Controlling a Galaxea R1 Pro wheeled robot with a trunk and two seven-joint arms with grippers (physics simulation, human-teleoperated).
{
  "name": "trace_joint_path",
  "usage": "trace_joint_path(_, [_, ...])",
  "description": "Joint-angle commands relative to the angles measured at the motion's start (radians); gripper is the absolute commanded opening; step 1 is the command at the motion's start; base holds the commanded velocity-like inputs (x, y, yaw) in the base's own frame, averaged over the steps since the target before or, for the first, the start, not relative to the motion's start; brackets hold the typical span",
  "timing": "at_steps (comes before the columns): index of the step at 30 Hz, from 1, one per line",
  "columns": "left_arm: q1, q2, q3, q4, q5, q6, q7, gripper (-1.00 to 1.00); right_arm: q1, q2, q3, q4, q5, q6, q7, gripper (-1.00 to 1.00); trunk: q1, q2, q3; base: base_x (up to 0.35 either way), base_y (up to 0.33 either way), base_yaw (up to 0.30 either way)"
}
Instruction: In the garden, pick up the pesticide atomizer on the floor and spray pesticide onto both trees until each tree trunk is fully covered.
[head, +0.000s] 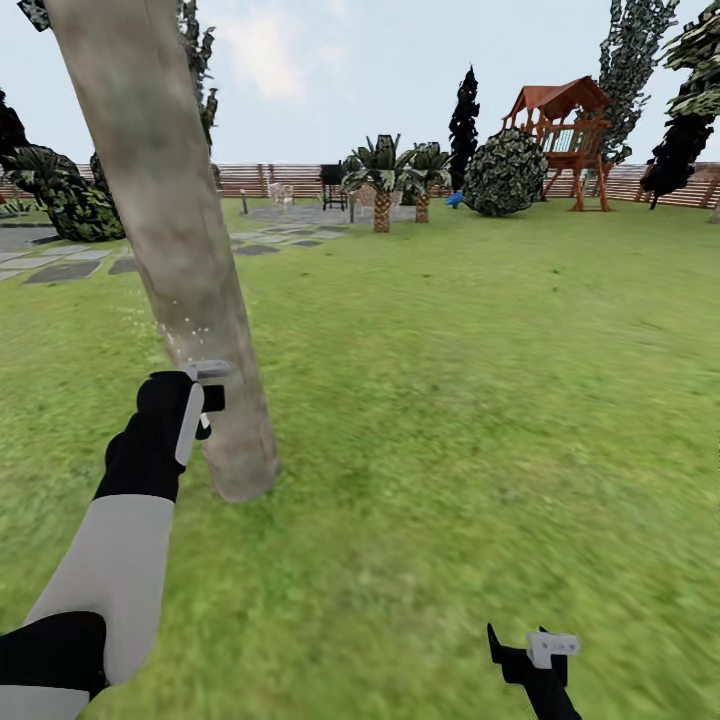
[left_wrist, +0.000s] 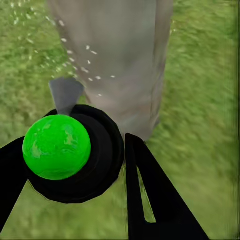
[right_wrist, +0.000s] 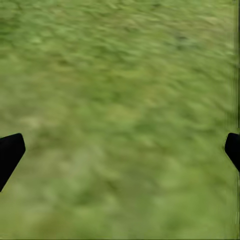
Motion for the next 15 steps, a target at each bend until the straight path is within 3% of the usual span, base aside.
trace_joint_path(1, [0.000, 0.000, 0.000, 0.000, -0.001, 0.000, 0.000, -1.00, 0.000, 0.000, 0.000, 0.000, 0.000, 0.000, 0.000, 1.00, 0.000, 0.000, 0.000, 0.147, -0.264, 0.053])
trace_joint_path(15, [0.000, 0.000, -0.002, 0.000, -0.001, 0.000, 0.000, -1.00, 0.000, 0.000, 0.000, 0.000, 0.000, 0.000, 0.000, 1.00, 0.000, 0.000, 0.000, 0.120, -0.264, 0.239])
